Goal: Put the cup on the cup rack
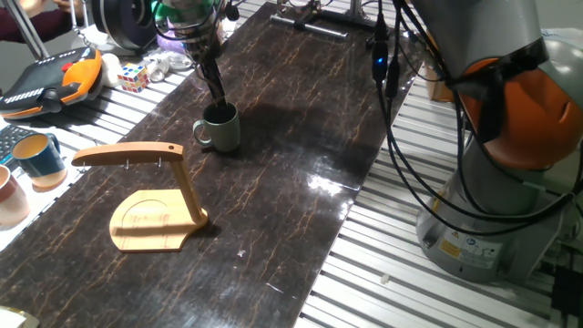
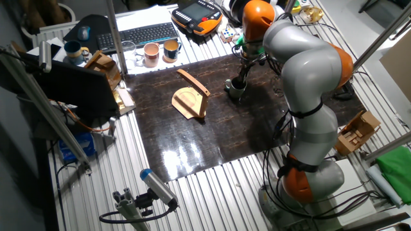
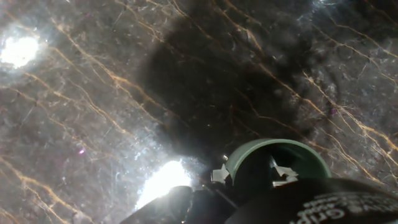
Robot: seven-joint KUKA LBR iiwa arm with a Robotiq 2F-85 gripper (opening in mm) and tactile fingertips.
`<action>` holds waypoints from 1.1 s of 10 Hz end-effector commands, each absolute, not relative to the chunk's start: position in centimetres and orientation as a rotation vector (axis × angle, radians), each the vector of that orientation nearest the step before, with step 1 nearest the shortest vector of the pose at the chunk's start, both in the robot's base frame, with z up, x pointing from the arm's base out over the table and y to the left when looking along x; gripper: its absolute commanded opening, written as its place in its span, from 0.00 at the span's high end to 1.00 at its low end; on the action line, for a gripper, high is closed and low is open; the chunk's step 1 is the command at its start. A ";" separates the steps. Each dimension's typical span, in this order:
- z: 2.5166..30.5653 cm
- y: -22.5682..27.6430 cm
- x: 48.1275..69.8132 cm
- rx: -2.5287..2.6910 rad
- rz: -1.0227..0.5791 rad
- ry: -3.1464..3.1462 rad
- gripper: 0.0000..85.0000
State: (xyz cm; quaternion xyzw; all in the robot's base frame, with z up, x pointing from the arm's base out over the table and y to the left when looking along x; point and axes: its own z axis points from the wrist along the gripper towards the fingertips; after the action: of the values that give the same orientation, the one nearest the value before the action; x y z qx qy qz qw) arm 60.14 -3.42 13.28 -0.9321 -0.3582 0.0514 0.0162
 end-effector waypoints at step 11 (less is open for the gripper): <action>11.7 -3.7 60.4 -2.959 0.157 -1.042 0.61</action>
State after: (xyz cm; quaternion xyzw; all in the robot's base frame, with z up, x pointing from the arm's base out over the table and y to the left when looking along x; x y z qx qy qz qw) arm 60.37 -3.66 11.75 -0.9421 -0.3316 0.0500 -0.0001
